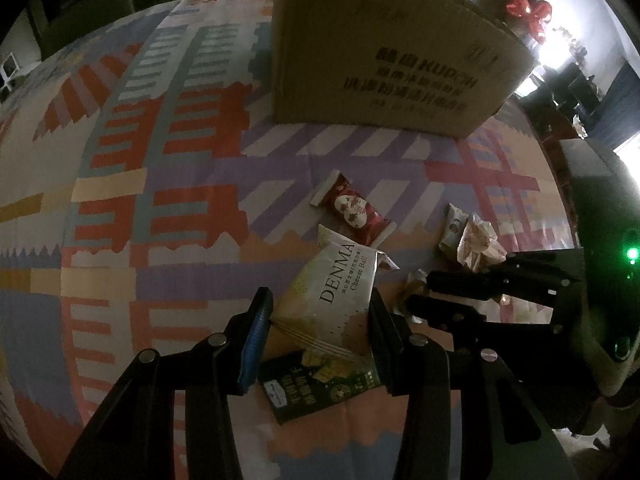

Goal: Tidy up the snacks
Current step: 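Grasp a foil-wrapped round chocolate with the right gripper while the left holds the DENMA bag, then carry the DENMA bag and the chocolate over the cardboard box with both grippers, then open both grippers to drop the snacks into the box, then withdraw both grippers from the box toward the remaining snacks, then grasp the red snack packet with the left gripper while the right grasps the green candy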

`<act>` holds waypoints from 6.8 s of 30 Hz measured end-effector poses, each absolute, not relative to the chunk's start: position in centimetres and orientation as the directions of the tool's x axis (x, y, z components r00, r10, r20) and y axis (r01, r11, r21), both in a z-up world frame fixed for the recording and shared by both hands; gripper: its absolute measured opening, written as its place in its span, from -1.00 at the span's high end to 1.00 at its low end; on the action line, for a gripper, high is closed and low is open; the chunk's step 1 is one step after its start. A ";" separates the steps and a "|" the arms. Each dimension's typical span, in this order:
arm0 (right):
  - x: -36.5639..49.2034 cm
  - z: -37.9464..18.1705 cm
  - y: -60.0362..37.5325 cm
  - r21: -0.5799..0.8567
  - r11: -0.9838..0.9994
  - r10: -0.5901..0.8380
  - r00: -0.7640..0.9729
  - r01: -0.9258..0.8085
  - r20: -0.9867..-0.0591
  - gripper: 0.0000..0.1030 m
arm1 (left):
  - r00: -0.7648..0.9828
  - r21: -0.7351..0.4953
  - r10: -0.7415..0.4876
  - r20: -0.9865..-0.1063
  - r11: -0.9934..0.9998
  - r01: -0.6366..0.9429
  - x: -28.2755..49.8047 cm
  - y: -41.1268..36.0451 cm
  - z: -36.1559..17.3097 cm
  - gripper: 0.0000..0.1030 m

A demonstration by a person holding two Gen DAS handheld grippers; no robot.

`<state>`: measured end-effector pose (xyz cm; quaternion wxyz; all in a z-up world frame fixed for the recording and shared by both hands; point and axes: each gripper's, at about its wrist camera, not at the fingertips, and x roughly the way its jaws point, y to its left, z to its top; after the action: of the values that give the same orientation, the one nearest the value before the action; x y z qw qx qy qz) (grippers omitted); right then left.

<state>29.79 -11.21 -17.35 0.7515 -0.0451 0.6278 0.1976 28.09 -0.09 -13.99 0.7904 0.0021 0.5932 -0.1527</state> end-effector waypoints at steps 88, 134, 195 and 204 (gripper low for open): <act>37.9 3.1 -19.0 0.173 0.975 0.219 0.662 -0.136 -0.716 0.47 | 0.550 -0.143 -0.321 -0.771 0.929 0.342 38.8 -4.8 2.9 0.12; 35.2 -1.8 -18.6 0.160 0.983 0.183 0.494 -0.090 -0.850 0.11 | 0.517 -0.074 -0.212 -0.829 0.958 0.275 34.3 -3.2 0.2 -0.59; 33.1 -21.0 -22.6 0.141 0.970 0.136 0.041 0.197 -0.990 0.63 | 0.055 -0.159 -0.169 -0.984 0.976 0.150 36.3 -6.8 -19.3 0.57; 32.1 -18.0 -23.3 0.113 0.979 0.098 0.091 0.172 -0.991 0.63 | 0.073 -0.184 -0.200 -0.977 0.966 0.184 35.0 -7.4 -17.7 0.58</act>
<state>32.08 -23.33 -17.96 0.7319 0.1002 0.6736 -0.0250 35.00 -7.36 -17.75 0.7325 -0.0060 0.6680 -0.1308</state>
